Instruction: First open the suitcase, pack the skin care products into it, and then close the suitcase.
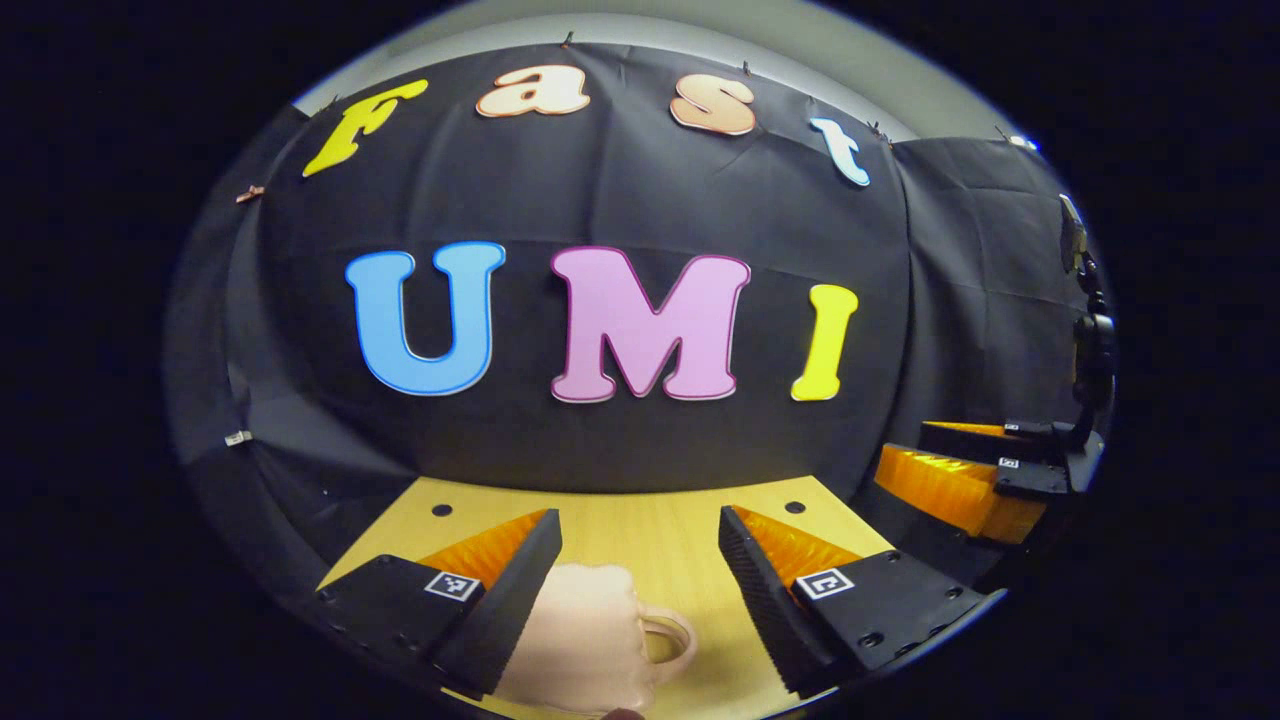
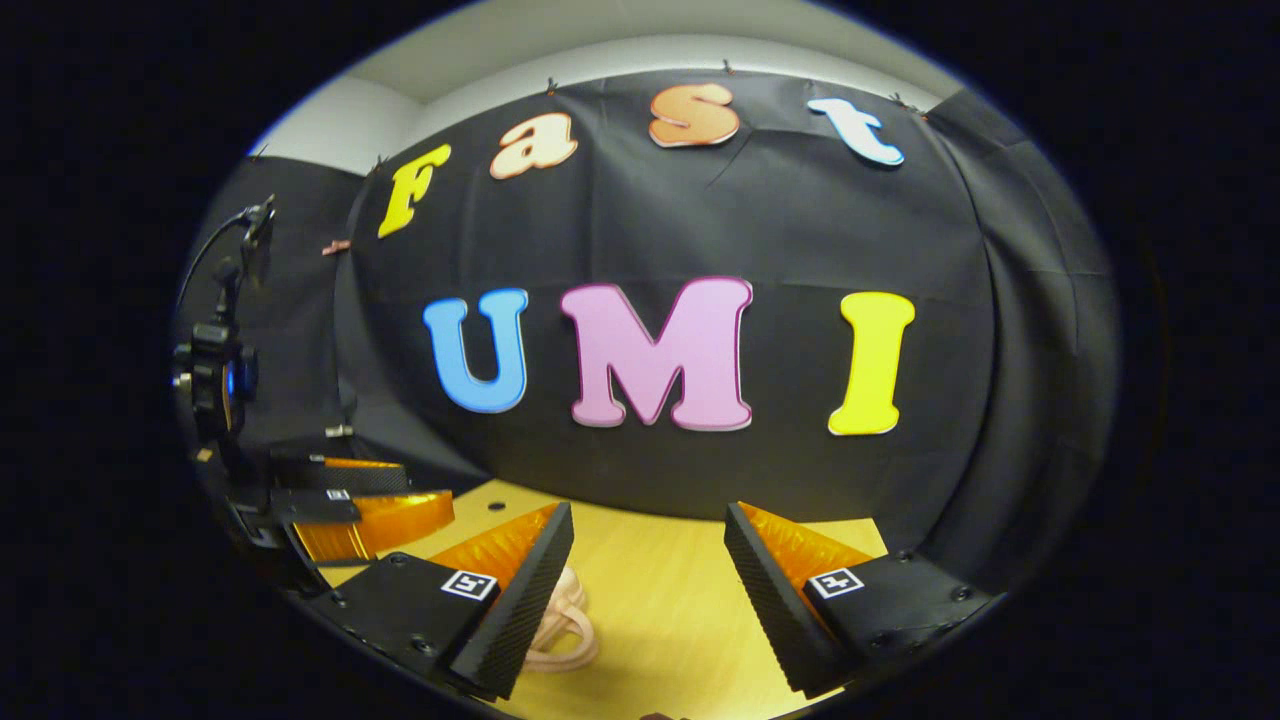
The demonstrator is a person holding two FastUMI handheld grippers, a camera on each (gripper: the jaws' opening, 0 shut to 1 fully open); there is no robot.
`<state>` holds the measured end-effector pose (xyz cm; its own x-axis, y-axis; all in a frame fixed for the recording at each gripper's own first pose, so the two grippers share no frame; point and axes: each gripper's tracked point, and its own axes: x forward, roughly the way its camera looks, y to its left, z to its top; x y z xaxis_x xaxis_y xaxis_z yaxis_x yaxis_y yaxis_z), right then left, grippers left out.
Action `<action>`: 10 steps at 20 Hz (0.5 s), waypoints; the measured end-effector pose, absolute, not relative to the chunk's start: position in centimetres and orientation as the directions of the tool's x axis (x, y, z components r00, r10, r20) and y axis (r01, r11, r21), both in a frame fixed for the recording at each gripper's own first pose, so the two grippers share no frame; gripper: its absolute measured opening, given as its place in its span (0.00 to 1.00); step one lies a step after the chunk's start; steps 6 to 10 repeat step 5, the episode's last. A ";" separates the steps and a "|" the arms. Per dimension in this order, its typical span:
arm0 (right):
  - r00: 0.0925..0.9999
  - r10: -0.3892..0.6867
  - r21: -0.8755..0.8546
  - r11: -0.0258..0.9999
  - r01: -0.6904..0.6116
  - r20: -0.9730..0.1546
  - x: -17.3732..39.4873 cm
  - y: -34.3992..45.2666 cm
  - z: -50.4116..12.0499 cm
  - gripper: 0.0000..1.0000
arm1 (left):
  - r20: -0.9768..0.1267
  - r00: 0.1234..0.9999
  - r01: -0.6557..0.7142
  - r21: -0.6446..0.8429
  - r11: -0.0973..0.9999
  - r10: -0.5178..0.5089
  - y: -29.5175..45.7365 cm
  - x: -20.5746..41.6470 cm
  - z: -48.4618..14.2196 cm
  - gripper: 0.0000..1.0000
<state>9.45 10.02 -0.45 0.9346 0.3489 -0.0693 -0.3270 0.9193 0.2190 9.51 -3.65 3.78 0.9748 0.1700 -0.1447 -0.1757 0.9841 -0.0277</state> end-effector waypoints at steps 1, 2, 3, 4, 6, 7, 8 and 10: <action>0.942 0.332 0.222 0.923 -0.314 -0.046 9.8 10.2 0.4 0.96 | -0.129 0.975 -0.181 -0.014 0.983 0.178 -3.3 10.1 4.1 0.99; 0.947 0.320 0.218 0.926 -0.308 -0.020 9.9 10.4 1.1 0.96 | -0.121 0.976 -0.185 -0.009 0.983 0.182 -3.2 10.1 4.4 0.98; 0.951 0.308 0.209 0.930 -0.301 0.000 10.0 10.5 1.7 0.96 | -0.104 0.978 -0.182 -0.012 0.983 0.180 -3.1 10.4 4.7 0.97; 0.955 0.296 0.197 0.935 -0.293 0.014 10.0 10.4 2.1 0.96 | -0.100 0.980 -0.173 -0.020 0.985 0.171 -3.2 10.5 4.9 0.97; 0.956 0.293 0.192 0.937 -0.291 0.023 10.1 10.6 2.4 0.96 | -0.098 0.981 -0.173 -0.029 0.985 0.169 -3.2 10.3 4.9 0.97; 0.956 0.293 0.192 0.937 -0.291 0.023 10.1 10.6 2.4 0.96 | -0.098 0.981 -0.173 -0.029 0.985 0.169 -3.2 10.3 4.9 0.97; 0.956 0.293 0.192 0.937 -0.291 0.023 10.1 10.6 2.4 0.96 | -0.098 0.981 -0.173 -0.029 0.985 0.169 -3.2 10.3 4.9 0.97; 0.956 0.293 0.192 0.937 -0.291 0.023 10.1 10.6 2.4 0.96 | -0.098 0.981 -0.173 -0.029 0.985 0.169 -3.2 10.3 4.9 0.97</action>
